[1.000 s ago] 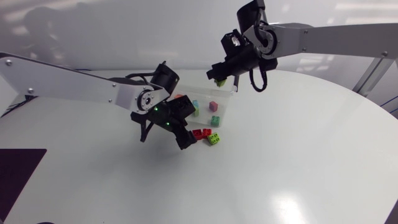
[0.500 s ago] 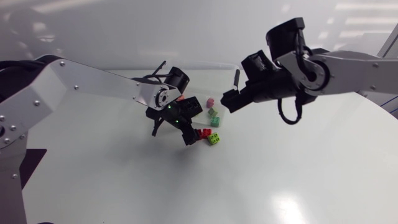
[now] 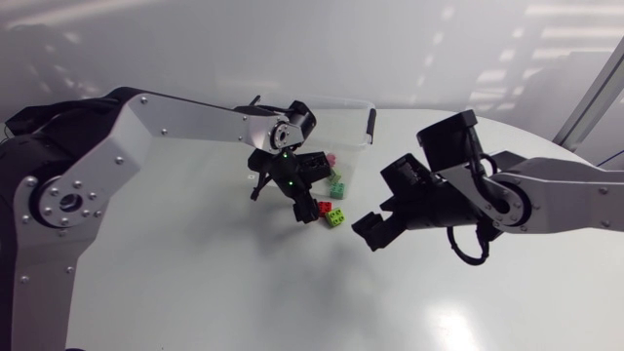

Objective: Place the duplo bricks in the container

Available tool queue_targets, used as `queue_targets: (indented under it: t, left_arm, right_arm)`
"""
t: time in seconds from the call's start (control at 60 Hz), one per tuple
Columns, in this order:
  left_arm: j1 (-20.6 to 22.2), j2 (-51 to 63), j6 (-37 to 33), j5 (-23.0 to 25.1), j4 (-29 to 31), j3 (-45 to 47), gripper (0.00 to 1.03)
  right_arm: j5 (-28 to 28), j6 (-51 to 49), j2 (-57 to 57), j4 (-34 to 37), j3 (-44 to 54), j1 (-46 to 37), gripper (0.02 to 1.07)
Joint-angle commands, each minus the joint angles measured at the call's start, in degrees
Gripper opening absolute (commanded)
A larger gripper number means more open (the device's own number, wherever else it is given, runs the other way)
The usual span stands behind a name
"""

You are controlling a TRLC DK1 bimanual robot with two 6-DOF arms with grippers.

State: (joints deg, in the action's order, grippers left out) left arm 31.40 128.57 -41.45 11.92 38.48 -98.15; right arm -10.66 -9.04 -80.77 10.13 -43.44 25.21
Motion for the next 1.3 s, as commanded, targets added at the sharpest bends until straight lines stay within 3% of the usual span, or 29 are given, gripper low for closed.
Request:
queue_targets:
  t: [0.0,0.083,0.233,0.317,0.683,0.85,1.017,1.2,1.25,1.283]
  left_arm:
    - [0.77,3.0,-2.32,0.56,1.95,-2.75,0.52]
    - [1.03,4.32,-2.49,0.47,2.3,-3.63,0.38]
    - [0.24,7.22,-3.46,-0.23,3.88,-3.72,0.36]
    - [-0.11,7.13,-3.72,-0.15,3.53,-2.13,0.2]
    - [-0.28,-7.64,-4.16,1.88,2.74,13.33,0.17]
    - [-0.11,-18.71,-3.64,2.67,2.83,19.66,0.17]
    - [-1.6,-28.64,-1.88,2.75,3.09,19.57,0.17]
    - [-4.68,-32.16,1.99,4.25,2.74,12.54,0.17]
    - [-5.82,-31.45,3.75,4.34,0.37,10.43,0.17]
    - [-6.35,-30.93,4.98,4.34,-0.95,9.64,0.17]
  right_arm:
    - [0.64,-0.45,-3.34,-2.57,1.69,1.24,1.02]
    - [1.87,-0.63,-6.68,-3.89,0.73,2.47,1.02]
    - [3.62,-0.81,-12.57,-6.26,-1.82,3.7,1.02]
    - [4.06,-0.81,-15.47,-8.37,-2.97,3.79,1.02]
    - [9.51,0.42,-24.43,-13.29,-10.0,4.23,1.0]
    - [9.51,0.69,-28.65,-13.03,-13.51,4.5,0.87]
    - [9.51,1.13,-31.55,-11.45,-16.32,4.93,0.7]
    - [8.9,1.39,-34.54,-9.78,-18.35,4.93,0.35]
    - [8.9,1.39,-34.63,-9.69,-18.17,4.93,0.23]
    - [8.81,1.39,-34.28,-9.6,-17.64,4.85,0.21]
